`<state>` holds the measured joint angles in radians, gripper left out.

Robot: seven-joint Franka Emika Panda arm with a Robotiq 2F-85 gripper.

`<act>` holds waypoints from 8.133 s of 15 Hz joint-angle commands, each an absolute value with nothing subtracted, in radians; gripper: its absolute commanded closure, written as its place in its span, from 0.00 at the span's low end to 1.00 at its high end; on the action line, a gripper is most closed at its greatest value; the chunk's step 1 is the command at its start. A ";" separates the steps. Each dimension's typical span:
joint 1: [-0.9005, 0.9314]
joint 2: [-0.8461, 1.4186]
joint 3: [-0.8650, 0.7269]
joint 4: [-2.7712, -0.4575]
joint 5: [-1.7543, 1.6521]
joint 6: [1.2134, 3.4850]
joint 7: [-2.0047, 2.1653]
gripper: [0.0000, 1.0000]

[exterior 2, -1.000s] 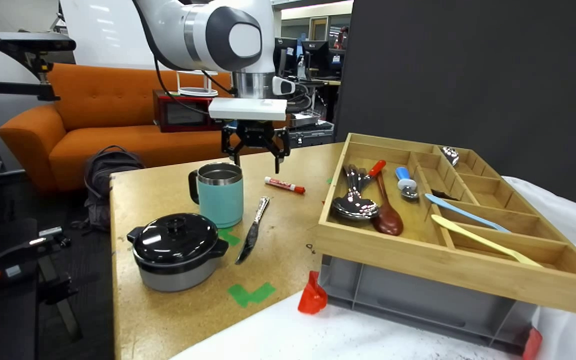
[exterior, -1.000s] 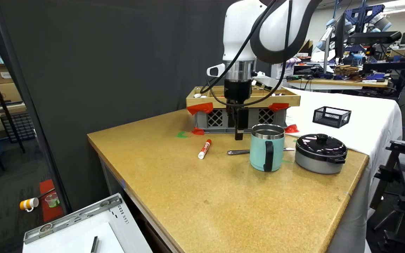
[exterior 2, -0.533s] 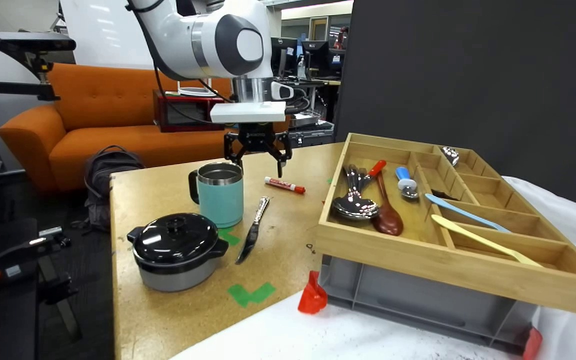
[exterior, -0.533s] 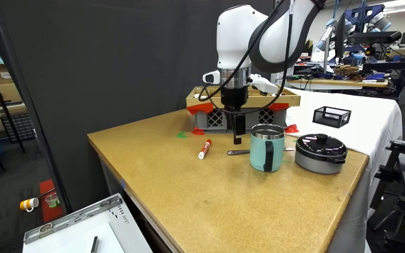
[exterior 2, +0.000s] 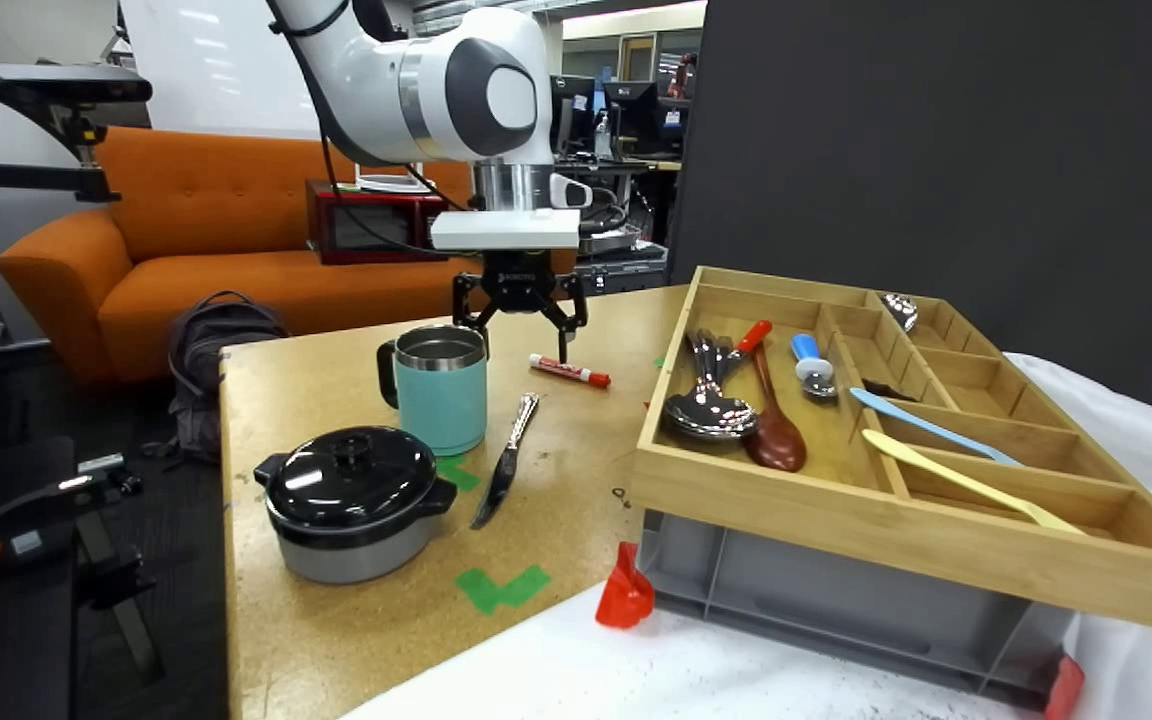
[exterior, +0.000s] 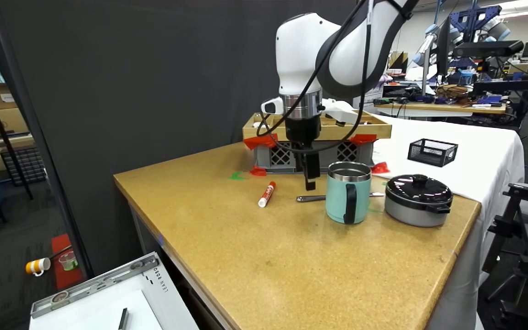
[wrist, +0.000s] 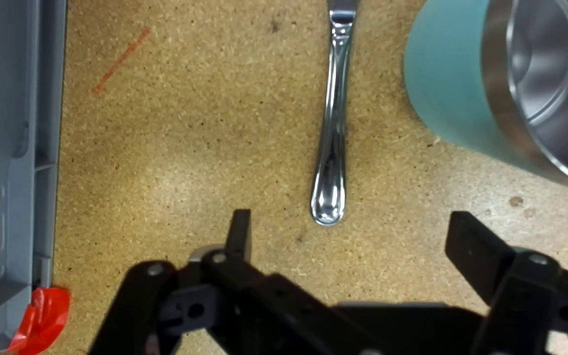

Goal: Put the butter knife in the mug

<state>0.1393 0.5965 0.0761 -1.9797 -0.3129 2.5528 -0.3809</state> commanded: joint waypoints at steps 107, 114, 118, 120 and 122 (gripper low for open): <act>-0.039 0.099 0.314 -2.218 0.946 2.736 -1.309 0.94; -0.045 0.081 0.289 -2.260 1.279 2.761 -1.613 0.94; -0.055 0.073 0.268 -2.292 1.383 2.754 -1.714 0.94; -0.059 0.073 0.260 -2.306 1.426 2.750 -1.757 0.94; -0.059 0.073 0.256 -2.323 1.472 2.749 -1.798 0.94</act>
<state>-0.0514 0.1004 0.2545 -2.2920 1.3972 2.7479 -1.7246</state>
